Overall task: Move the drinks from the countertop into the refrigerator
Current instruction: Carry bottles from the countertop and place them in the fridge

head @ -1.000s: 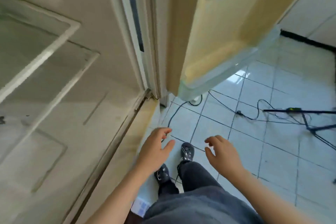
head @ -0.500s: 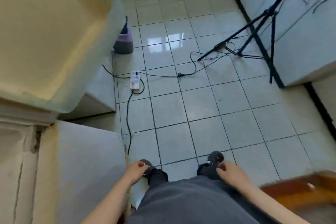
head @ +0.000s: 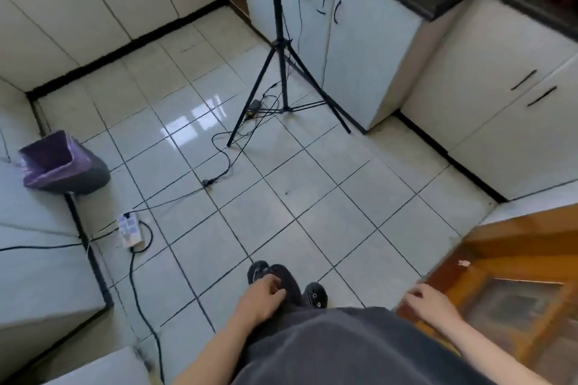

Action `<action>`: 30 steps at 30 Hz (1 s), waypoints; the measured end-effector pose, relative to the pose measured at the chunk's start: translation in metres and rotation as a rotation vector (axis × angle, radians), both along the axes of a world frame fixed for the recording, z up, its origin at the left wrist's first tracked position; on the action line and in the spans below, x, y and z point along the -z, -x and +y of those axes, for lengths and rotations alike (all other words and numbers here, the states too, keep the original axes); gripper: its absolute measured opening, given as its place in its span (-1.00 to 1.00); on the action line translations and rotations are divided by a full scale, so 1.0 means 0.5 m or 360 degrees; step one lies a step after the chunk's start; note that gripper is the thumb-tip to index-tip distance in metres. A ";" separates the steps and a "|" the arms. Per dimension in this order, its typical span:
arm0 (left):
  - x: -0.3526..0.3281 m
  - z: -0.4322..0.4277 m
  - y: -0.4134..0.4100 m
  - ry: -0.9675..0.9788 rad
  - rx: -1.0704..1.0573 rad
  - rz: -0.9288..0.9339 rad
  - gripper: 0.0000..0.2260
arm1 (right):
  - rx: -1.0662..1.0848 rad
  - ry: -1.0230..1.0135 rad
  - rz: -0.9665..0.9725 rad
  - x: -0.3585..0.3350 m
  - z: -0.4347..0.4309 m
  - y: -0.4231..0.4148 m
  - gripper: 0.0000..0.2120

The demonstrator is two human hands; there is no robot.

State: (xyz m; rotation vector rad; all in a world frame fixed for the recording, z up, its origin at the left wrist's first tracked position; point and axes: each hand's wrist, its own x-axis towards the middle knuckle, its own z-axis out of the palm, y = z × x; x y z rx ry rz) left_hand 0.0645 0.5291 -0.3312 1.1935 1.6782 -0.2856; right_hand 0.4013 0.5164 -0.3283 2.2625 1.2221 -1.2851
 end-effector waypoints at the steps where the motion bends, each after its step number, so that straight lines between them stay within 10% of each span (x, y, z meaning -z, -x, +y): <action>1: -0.002 0.037 -0.027 -0.0001 0.0030 -0.0013 -0.68 | 0.0104 -0.0017 0.0032 0.002 0.003 -0.020 -0.78; 19: 0.073 0.838 -0.638 -0.0048 0.1093 0.0089 -0.69 | 0.1506 -0.0098 -0.0023 -0.013 0.232 -0.410 -0.93; 30: 0.044 1.045 -0.988 -0.0091 0.1348 -0.0005 -0.66 | 0.1633 -0.0087 0.0095 0.008 0.376 -0.575 -0.82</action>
